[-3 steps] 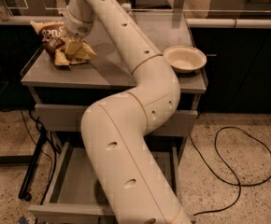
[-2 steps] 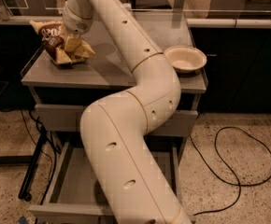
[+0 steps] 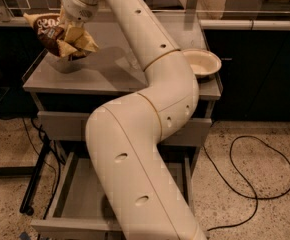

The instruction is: Place brown chip bag into middle drawer

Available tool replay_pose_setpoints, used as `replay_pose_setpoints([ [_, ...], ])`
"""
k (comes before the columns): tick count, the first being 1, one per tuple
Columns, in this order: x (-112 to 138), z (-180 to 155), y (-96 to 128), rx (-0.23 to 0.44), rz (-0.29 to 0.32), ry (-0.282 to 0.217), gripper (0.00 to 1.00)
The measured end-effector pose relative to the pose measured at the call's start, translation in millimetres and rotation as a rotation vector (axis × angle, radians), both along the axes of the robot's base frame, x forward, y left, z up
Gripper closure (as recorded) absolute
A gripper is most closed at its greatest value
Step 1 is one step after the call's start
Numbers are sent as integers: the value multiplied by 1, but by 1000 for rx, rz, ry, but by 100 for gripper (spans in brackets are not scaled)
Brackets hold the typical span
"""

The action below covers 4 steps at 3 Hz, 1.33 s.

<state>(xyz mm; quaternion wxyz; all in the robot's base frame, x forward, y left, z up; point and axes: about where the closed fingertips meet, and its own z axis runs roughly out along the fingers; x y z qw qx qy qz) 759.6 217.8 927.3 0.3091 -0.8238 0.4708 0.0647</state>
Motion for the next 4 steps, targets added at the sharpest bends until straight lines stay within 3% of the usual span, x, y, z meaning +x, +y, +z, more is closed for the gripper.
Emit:
replay_pose_setpoints([
  [2,-4,7,9,-4,25,-23,100],
  [3,-16,28,8,-7,28,-30,100],
  [4,-41,46,3,-10,6,-2,100],
])
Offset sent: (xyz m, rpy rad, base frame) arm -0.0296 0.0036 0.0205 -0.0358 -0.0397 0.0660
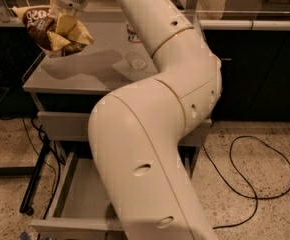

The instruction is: Place brown chip bag into middle drawer

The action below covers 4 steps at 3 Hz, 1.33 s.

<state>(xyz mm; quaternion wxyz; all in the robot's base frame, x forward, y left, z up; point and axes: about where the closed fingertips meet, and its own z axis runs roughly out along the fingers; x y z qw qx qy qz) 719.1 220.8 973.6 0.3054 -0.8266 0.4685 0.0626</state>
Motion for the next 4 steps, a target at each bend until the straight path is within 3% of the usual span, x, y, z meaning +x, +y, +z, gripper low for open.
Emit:
replay_pose_setpoints([
  [1,-8,-20,3,-29,9,34,100],
  [2,-8,-20,3,-29,9,34,100],
  [3,-21,-14,-2,-50,0,36,100],
  [4,-47,6,-12,-31,-40,31,100],
])
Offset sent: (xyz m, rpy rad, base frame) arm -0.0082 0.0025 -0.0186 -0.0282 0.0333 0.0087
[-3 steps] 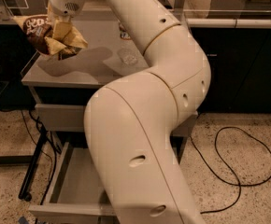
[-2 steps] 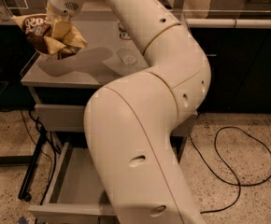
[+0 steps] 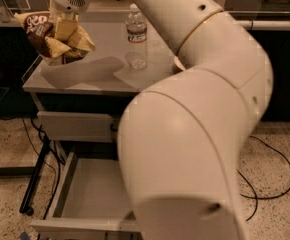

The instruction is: Place brown chip bag into middle drawer

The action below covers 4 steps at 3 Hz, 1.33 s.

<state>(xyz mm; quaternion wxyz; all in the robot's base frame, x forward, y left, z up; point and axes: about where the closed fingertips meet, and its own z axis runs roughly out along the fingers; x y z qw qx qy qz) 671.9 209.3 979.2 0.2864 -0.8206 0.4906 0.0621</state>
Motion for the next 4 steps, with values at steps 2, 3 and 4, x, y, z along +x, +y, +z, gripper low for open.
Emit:
replay_pose_setpoints([
  [2,-78,13,-30,37,-101,19,100],
  [3,-90,-21,-33,-22,-92,64,100],
  [4,-89,-19,-34,-20,-93,60,100],
])
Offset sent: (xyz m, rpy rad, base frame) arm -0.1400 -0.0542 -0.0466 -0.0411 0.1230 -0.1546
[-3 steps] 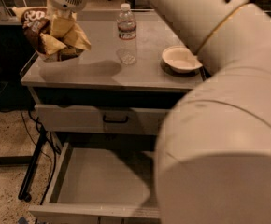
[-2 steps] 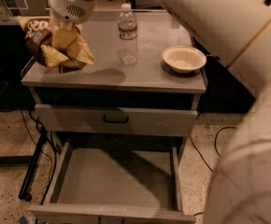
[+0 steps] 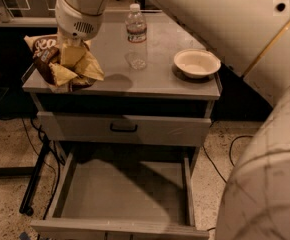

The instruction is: Place brown chip bag into middle drawer

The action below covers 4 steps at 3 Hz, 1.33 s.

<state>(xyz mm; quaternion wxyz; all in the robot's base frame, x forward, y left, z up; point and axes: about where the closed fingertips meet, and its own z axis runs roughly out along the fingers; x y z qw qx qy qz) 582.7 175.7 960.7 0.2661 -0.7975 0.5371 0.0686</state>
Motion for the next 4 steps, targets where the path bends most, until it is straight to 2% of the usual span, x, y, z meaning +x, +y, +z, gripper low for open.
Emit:
replay_pose_setpoints([
  [1,-19,-2,-14,-12,-26,4,100],
  [2,-72,-27,-36,-11,-91,80,100],
  [3,-103,-64,-42,-20,-117,164,100],
  [4,-104,-67,-42,-19,-117,169,100],
])
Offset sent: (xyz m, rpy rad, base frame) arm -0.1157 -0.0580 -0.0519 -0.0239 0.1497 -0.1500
